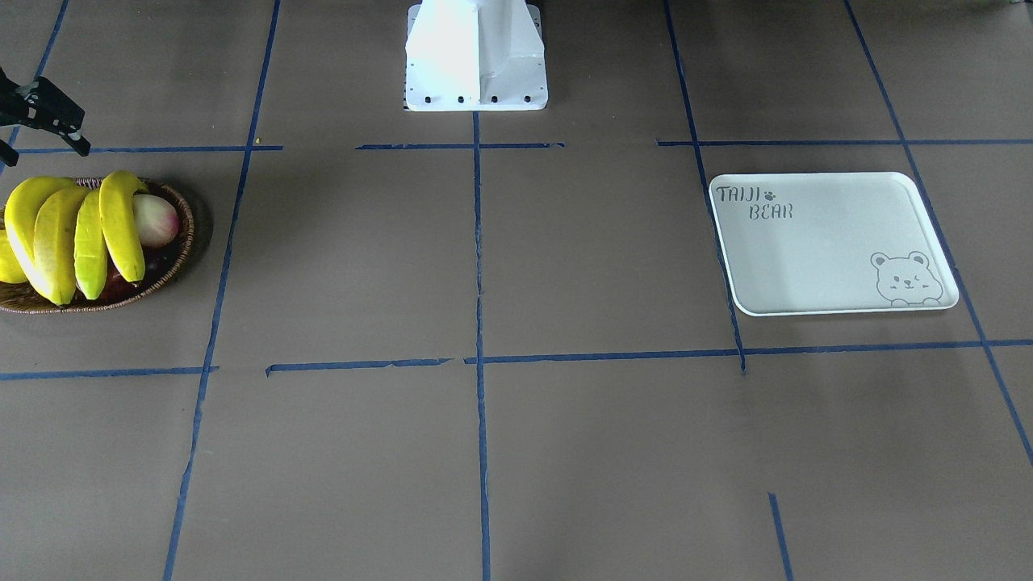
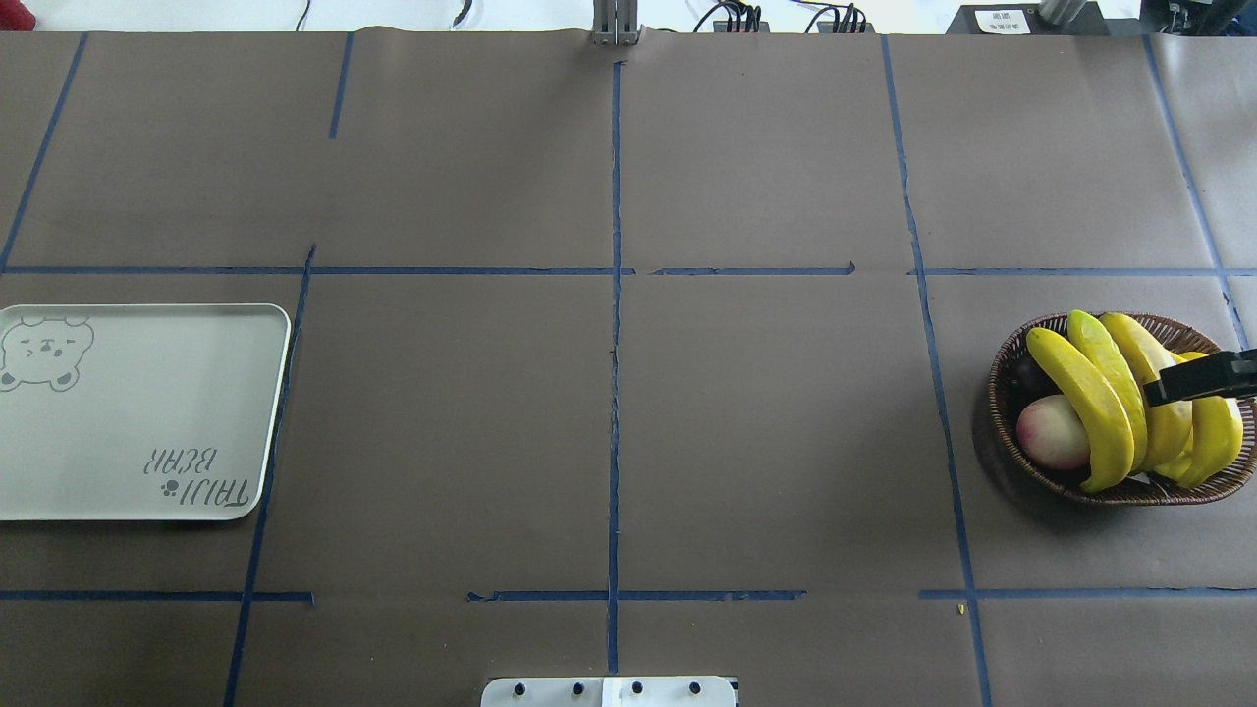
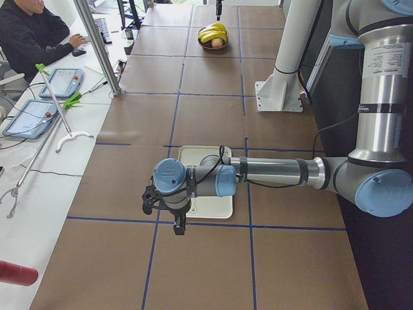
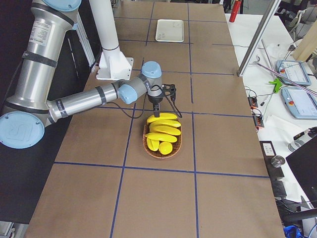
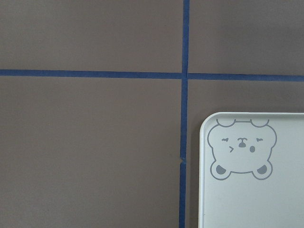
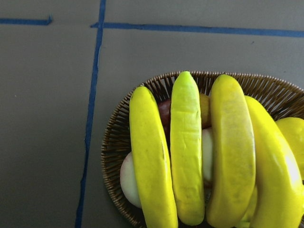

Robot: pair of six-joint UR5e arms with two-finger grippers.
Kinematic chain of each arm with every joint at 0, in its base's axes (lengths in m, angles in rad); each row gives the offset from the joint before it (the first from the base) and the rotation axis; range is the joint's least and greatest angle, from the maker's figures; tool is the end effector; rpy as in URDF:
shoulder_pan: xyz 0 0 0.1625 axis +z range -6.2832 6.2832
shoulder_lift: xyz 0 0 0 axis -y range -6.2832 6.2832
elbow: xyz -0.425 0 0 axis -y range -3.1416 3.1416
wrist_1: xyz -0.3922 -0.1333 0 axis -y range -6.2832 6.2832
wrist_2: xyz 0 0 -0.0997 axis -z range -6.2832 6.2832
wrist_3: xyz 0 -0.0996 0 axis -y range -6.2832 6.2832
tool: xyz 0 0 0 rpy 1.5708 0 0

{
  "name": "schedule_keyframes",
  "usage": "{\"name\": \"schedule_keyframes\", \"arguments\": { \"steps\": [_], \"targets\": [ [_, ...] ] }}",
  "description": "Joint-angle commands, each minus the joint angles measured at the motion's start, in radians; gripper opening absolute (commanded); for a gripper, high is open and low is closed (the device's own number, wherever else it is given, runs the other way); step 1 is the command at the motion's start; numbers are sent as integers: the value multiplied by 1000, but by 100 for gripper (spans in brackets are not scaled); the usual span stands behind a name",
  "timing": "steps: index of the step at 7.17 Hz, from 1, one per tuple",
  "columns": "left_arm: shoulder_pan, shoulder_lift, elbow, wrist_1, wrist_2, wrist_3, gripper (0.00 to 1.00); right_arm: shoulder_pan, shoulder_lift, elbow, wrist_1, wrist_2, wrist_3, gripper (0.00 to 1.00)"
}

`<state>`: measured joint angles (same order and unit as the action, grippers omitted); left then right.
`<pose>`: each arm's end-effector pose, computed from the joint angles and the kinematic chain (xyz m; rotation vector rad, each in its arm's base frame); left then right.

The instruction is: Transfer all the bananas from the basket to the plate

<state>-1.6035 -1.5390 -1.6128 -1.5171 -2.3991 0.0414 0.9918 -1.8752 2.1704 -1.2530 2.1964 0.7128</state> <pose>-0.0754 -0.4731 0.6549 -0.0103 0.8291 -0.0098 -0.1429 -0.3556 0.4625 0.1085 -0.8391 -0.0660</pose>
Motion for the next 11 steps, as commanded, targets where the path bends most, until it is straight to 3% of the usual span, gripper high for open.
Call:
{"name": "schedule_keyframes", "arguments": {
  "steps": [1, 7, 8, 11],
  "targets": [
    [0, 0, 2, 0, 0, 0, 100, -120, 19, -37, 27, -86, 25, 99],
    [1, -1, 1, -1, 0, 0, 100, -160, 65, -113, 20, -89, 25, 98],
    [1, -1, 2, -1, 0, 0, 100, -159, 65, -113, 20, -89, 25, 90],
    [1, -4, 2, -1, 0, 0, 100, -156, 65, -113, 20, -89, 24, 45]
  ]
}}
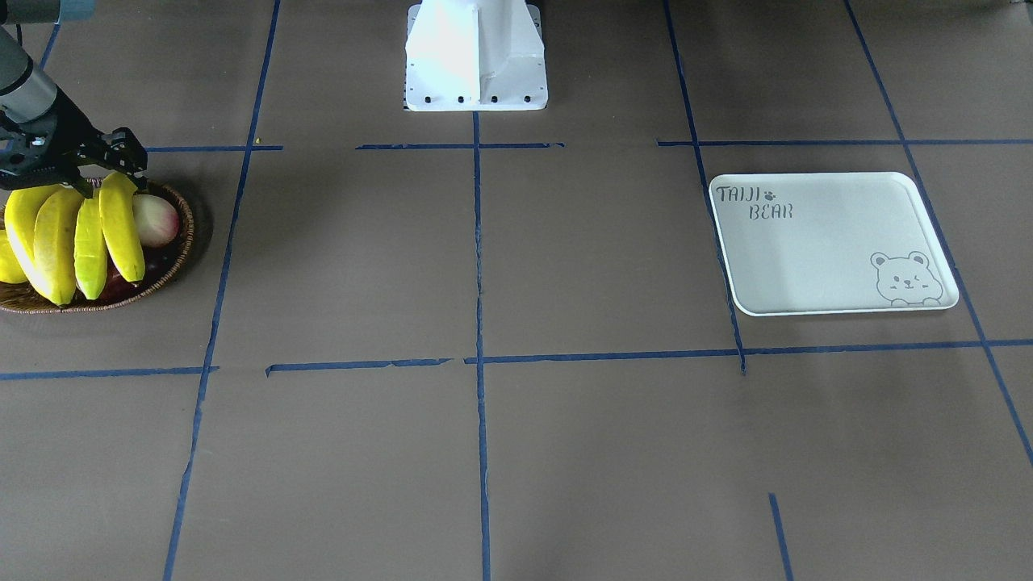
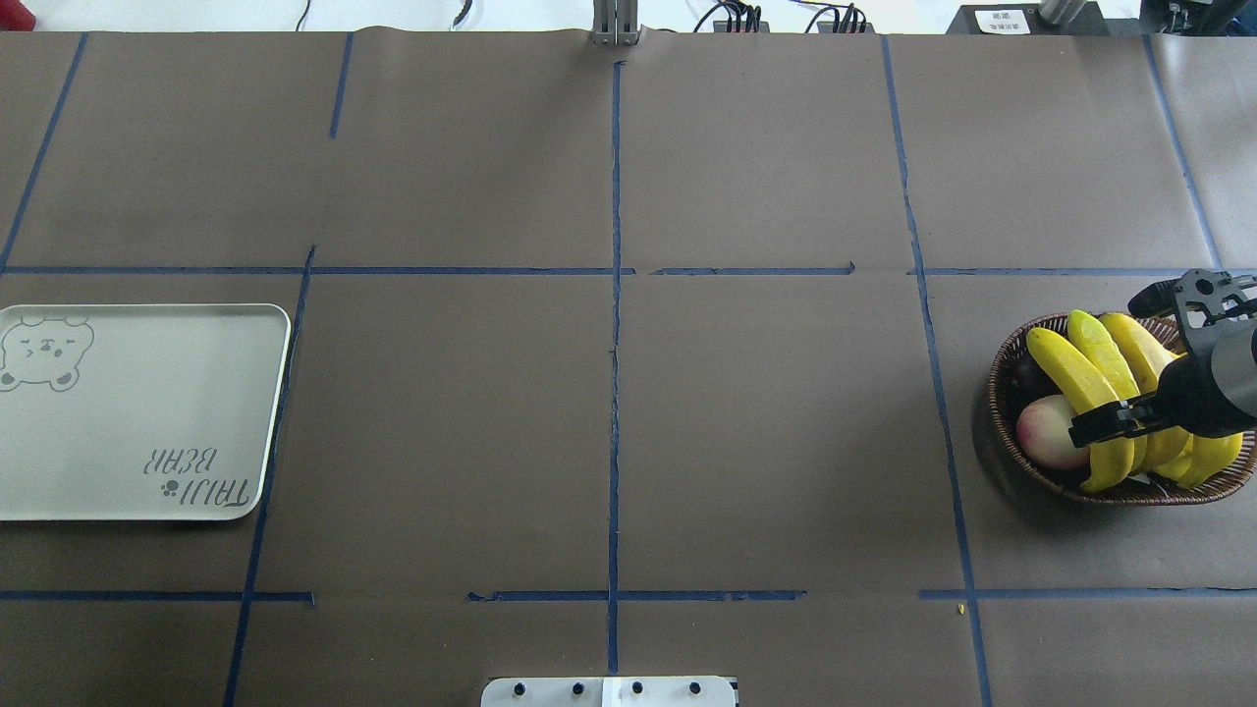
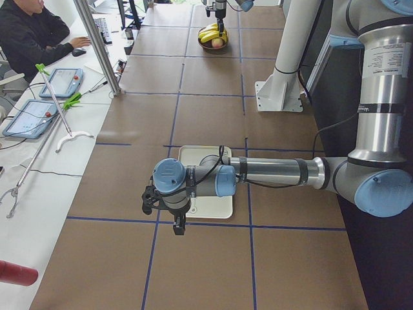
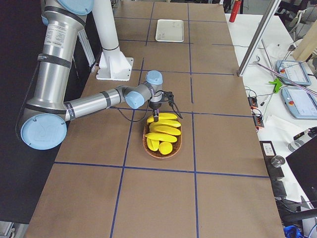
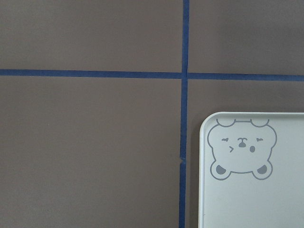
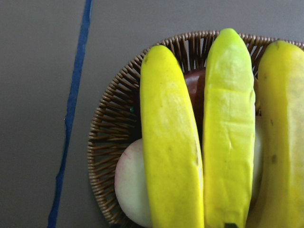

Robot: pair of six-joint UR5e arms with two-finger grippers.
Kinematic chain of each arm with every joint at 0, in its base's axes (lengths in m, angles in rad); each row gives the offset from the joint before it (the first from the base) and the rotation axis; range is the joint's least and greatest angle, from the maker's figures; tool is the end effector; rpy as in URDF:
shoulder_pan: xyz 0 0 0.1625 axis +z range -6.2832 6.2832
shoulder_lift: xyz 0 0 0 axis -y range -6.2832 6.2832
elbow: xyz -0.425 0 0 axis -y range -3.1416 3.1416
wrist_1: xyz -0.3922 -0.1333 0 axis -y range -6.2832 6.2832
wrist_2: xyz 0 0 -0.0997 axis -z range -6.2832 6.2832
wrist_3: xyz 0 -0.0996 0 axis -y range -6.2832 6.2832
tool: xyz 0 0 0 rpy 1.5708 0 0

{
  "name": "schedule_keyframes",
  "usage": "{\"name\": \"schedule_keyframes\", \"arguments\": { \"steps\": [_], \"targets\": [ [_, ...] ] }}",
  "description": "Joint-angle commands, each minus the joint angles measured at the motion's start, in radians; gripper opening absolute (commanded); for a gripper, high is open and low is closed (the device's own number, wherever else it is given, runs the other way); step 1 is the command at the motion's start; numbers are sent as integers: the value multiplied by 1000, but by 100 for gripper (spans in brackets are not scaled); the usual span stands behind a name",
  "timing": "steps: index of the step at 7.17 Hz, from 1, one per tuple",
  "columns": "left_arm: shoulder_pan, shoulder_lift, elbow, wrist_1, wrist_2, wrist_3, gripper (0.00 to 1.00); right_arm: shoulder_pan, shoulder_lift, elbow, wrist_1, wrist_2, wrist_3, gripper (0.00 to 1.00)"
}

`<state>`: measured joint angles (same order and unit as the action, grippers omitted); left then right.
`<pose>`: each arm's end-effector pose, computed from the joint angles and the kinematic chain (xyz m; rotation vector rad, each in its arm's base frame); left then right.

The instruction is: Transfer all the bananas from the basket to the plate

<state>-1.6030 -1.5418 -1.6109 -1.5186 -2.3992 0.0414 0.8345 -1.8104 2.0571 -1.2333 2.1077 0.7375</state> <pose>-0.0752 -0.4745 0.6543 -0.0082 0.8291 -0.0084 -0.2142 -0.3590 0.4960 0.0717 -0.7691 -0.1556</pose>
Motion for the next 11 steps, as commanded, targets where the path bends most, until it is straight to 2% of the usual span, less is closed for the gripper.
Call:
{"name": "schedule_keyframes", "arguments": {
  "steps": [1, 2, 4, 5, 7, 8, 9, 11],
  "targets": [
    [0, -4, 0, 0, 0, 0, 100, 5, -1, 1, 1, 0, -3, 34],
    [0, -10, 0, 0, 0, 0, 100, 14, 0, 6, 3, 0, -3, 27],
    [2, -12, 2, 2, 0, -3, 100, 83, -16, 53, 3, 15, -7, 3],
    [0, -11, -3, 2, -2, -14, 100, 127, -38, 111, -6, 50, -7, 1],
    [2, -14, -1, 2, 0, -14, 100, 219, -21, 120, -2, 219, -1, 1],
    [2, -20, -4, 0, -2, -27, 100, 224, 18, 114, 0, 265, 2, 1],
    [15, -35, -30, -18, 5, -76, 100, 221, 87, 86, 4, 268, 64, 1],
    [145, -52, -44, -244, 8, -313, 100, 119, 344, 40, 8, 240, 404, 2]
  ]
}}
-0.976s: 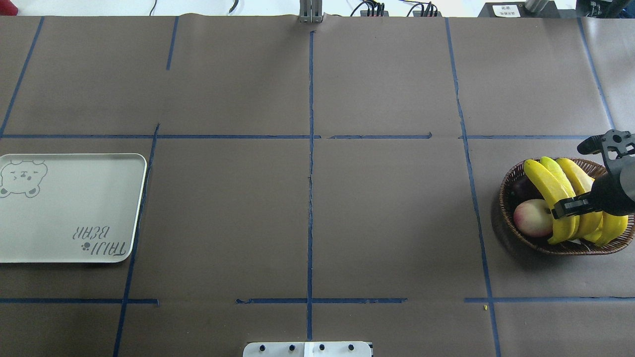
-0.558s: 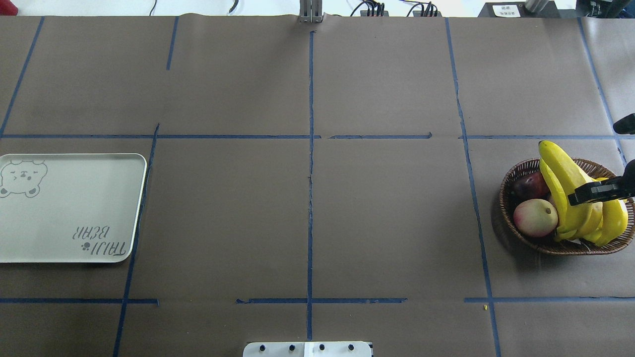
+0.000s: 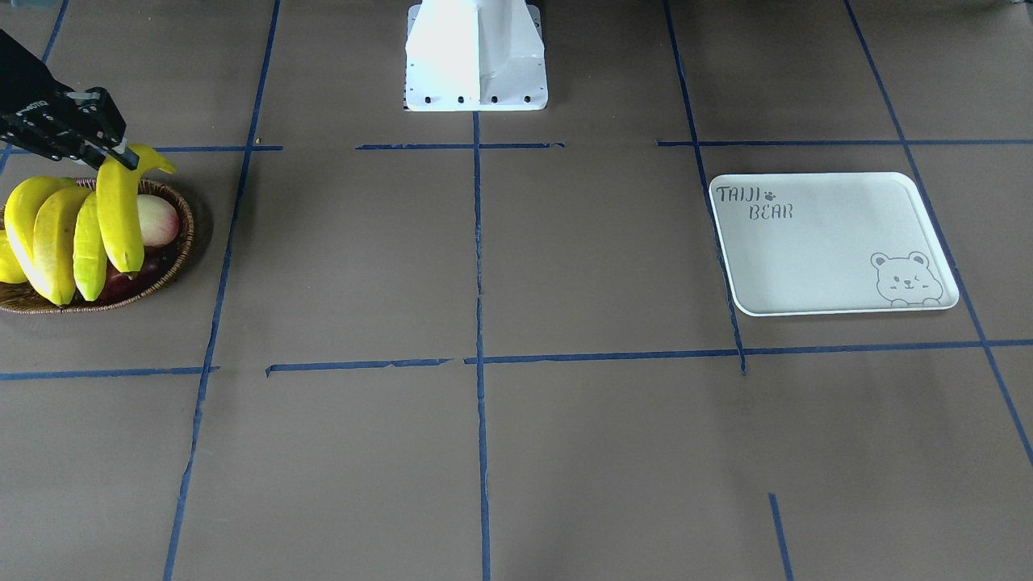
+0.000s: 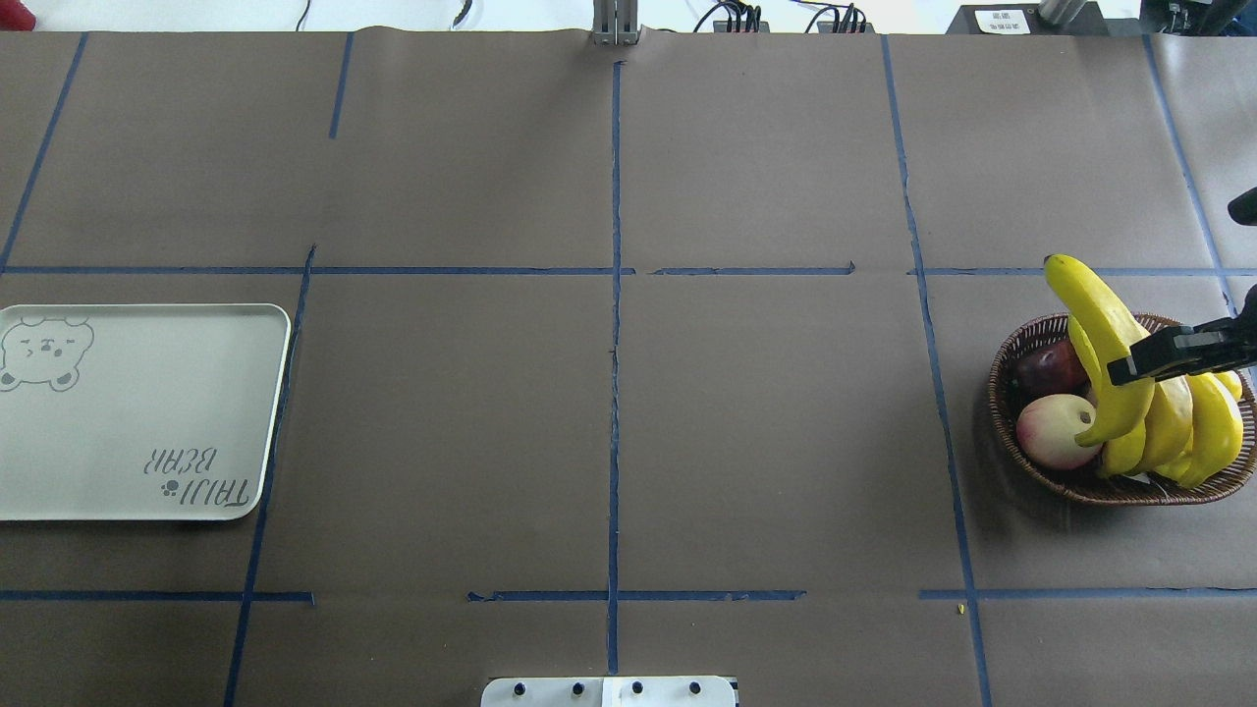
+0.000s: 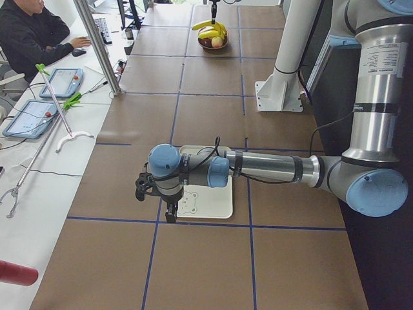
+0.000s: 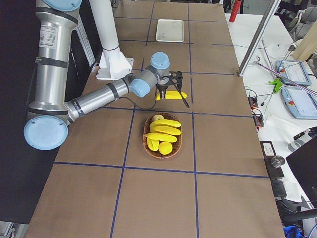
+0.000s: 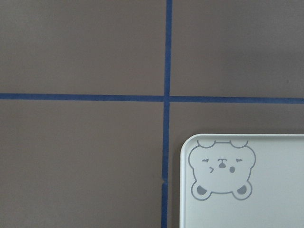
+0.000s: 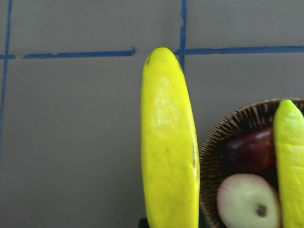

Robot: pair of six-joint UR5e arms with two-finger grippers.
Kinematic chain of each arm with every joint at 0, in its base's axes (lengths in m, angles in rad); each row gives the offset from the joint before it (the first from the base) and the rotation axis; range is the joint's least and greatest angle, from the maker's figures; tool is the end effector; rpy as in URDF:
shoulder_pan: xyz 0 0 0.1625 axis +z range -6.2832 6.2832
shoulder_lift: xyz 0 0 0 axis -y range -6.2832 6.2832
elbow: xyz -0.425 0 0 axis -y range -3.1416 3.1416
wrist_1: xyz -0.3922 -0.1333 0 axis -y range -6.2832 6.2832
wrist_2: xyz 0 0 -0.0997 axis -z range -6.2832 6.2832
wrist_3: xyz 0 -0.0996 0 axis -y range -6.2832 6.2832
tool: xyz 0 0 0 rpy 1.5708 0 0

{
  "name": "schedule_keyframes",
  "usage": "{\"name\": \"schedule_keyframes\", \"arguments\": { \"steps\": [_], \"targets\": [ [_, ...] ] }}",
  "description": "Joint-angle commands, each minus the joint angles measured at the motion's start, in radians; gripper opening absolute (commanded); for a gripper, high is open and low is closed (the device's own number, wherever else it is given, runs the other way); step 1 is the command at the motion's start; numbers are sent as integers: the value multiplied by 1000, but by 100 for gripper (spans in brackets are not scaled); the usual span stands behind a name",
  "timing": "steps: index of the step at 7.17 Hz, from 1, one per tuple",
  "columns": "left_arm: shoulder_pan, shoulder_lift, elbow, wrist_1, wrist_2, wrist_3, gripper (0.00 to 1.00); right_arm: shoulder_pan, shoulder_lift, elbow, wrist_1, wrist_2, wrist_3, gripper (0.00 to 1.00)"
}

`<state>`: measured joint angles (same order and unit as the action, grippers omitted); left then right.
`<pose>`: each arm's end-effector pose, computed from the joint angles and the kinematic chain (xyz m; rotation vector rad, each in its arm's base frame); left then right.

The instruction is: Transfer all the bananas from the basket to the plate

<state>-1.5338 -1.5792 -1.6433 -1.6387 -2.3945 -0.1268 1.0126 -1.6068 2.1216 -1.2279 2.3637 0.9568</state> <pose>-0.0416 -0.5050 0.6079 0.0726 0.8307 -0.0233 -0.1824 -0.4098 0.3644 0.0786 -1.0910 0.0183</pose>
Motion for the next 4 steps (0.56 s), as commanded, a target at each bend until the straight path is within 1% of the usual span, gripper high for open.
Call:
{"name": "schedule_keyframes", "arguments": {
  "steps": [1, 3, 4],
  "targets": [
    [165, -36, -15, -223, 0, -329, 100, -122, 207, -25, 2, -93, 274, 2],
    [291, -103, -16, -469, -3, -733, 100, -231, 362, -23, 2, -217, 467, 1],
    [332, -146, -16, -636, -3, -978, 99, -309, 405, -17, 4, -321, 524, 1]
  ]
}}
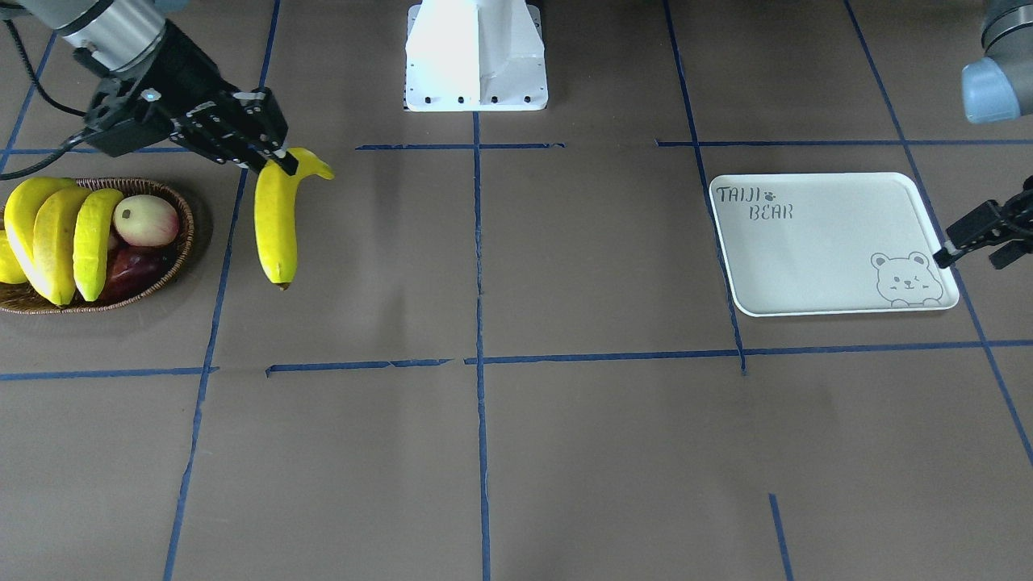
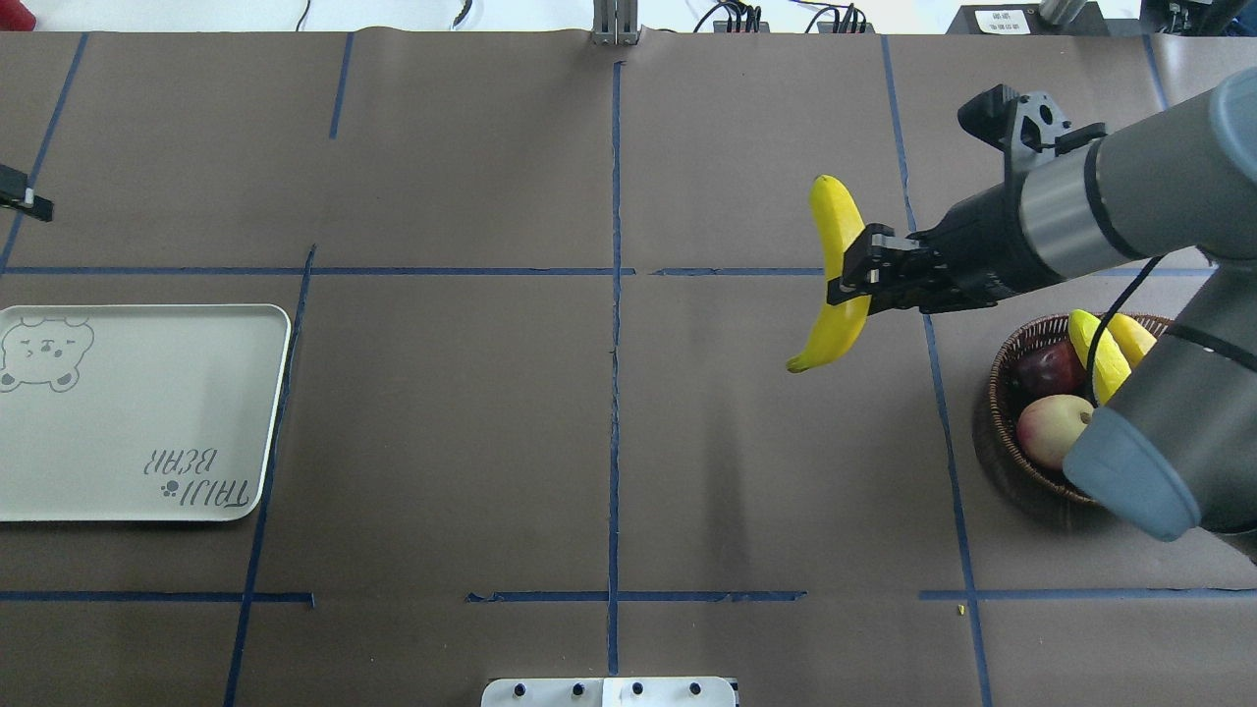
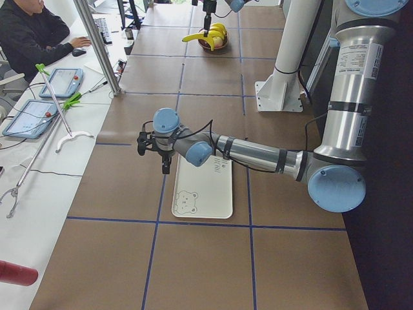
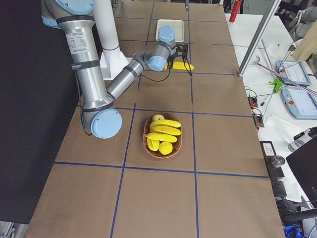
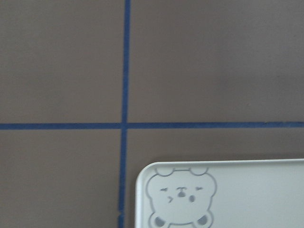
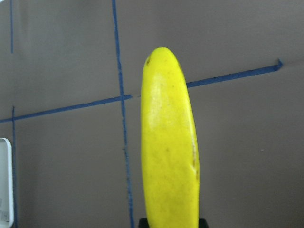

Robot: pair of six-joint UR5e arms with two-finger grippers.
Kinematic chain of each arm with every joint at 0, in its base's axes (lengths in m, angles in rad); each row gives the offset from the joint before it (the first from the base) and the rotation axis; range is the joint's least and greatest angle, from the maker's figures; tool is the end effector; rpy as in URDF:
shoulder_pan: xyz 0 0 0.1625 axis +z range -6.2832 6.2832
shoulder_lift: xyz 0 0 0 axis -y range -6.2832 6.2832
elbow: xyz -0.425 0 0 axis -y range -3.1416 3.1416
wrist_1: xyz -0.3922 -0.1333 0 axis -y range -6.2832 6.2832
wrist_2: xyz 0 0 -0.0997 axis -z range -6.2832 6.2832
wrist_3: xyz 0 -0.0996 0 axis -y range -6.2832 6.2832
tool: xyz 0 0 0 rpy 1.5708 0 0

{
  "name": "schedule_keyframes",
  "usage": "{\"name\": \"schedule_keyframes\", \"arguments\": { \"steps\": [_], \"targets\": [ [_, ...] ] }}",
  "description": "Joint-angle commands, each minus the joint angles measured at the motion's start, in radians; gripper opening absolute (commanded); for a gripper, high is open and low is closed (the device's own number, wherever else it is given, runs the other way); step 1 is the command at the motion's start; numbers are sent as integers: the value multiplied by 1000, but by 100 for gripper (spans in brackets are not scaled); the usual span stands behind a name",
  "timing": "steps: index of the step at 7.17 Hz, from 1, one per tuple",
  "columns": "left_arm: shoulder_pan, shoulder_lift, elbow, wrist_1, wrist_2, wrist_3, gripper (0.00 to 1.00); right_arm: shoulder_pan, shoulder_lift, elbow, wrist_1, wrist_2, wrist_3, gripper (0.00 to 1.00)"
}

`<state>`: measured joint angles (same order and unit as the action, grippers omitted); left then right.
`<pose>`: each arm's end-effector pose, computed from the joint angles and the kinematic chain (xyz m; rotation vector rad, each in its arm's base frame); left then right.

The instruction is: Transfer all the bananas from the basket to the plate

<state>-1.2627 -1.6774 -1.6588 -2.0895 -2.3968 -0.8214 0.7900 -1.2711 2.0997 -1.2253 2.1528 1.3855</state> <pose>0.1094 -0.5419 0.4951 0.1442 1.0240 -0.1724 -0.3002 -0.4146 0.2197 0.0804 -1.2416 0.1834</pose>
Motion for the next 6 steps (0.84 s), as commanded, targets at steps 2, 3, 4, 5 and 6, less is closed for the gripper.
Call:
{"name": "schedule_keyframes", "arguments": {
  "steps": [2, 3, 4, 5, 6],
  "targets": [
    [181, -179, 1, -364, 1, -685, 99, -233, 128, 6, 4, -314, 122, 1],
    [227, -259, -5, -368, 2, -822, 99, -279, 134, 2, 73, -350, 124, 1],
    [305, -319, -19, -368, 4, -929, 99, -355, 128, 2, 146, -422, 125, 1],
    [328, -378, -22, -369, 7, -994, 99, -423, 134, -1, 162, -509, 125, 1],
    [336, -425, -22, -368, 7, -1060, 99, -437, 136, -3, 165, -522, 125, 1]
  ]
}}
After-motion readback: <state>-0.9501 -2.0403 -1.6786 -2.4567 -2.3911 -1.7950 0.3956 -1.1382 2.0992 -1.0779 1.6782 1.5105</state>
